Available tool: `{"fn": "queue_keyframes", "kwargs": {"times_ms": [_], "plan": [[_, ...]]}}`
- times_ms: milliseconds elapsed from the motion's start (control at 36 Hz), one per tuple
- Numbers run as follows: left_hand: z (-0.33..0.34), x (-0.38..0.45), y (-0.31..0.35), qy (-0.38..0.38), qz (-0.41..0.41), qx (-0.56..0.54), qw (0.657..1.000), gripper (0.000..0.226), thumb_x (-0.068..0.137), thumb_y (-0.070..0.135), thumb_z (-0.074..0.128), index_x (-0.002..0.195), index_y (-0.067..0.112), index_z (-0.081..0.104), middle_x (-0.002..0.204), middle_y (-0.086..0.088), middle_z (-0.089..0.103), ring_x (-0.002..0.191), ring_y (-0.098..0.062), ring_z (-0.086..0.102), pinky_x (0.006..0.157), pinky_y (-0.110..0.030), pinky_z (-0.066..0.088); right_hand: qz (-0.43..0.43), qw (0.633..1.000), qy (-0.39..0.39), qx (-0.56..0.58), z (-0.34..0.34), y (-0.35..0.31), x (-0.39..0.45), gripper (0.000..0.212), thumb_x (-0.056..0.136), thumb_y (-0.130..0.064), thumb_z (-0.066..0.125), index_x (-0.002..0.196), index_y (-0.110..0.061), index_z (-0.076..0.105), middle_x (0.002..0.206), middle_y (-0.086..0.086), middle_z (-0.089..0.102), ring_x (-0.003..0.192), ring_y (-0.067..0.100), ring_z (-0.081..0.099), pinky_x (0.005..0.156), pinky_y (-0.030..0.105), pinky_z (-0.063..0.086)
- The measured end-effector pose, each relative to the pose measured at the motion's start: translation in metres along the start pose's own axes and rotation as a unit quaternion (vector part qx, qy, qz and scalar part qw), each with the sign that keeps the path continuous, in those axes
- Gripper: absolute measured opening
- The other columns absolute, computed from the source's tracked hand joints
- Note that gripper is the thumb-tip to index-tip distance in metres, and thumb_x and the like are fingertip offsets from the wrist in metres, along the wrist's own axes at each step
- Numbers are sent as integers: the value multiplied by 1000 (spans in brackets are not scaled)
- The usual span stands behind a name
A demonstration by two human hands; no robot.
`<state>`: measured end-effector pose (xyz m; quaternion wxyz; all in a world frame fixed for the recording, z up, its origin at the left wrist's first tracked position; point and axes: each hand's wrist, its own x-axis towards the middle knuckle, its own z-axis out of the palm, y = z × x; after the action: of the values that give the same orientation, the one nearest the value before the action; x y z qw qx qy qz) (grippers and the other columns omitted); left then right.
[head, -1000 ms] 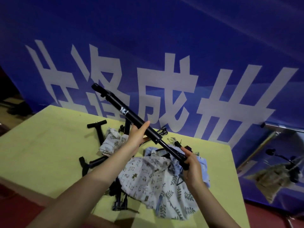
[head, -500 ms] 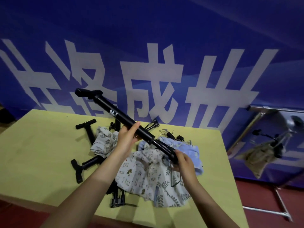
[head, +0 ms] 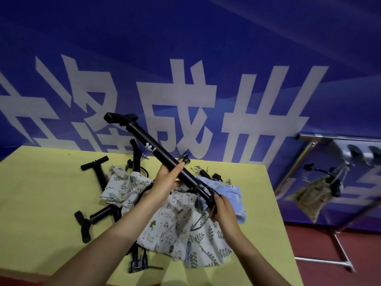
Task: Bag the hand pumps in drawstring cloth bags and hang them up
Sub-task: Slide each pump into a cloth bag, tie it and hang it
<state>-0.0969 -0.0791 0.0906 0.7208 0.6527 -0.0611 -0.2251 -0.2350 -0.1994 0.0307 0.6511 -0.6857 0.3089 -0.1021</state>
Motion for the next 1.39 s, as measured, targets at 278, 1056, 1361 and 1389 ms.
{"fn": "queue_keyframes", "kwargs": {"times_ms": [278,1056,1361,1389], "plan": [[-9,-1,-26,9,-27,29,999,35,95,32,56,126,20,44,114,-3,61,107,-19,63,93,-38,52,-58,993,-107,5,23,-4,0,23,104,-21,38,120,-28,52,82,0,61,63,9,57,61,22,45],[-30,39,-13,-2,-48,146,988,24,87,17,68,108,20,57,101,-12,66,88,-31,70,75,-43,57,-32,891,-183,-414,-49,54,108,40,101,-26,48,65,-16,32,61,2,30,55,14,31,52,25,23],[-5,41,21,-30,-19,14,999,31,86,3,65,115,9,58,109,-5,69,80,-23,71,65,-28,58,18,809,-295,-509,-60,22,100,23,80,-37,49,70,-18,58,75,1,53,74,19,49,69,34,37],[-4,40,24,-42,-18,-6,999,32,86,2,65,116,10,58,110,-4,69,83,-22,71,69,-30,59,31,833,-289,-471,-57,21,101,30,79,-35,50,88,-13,69,90,6,62,85,18,53,72,33,39]]}}
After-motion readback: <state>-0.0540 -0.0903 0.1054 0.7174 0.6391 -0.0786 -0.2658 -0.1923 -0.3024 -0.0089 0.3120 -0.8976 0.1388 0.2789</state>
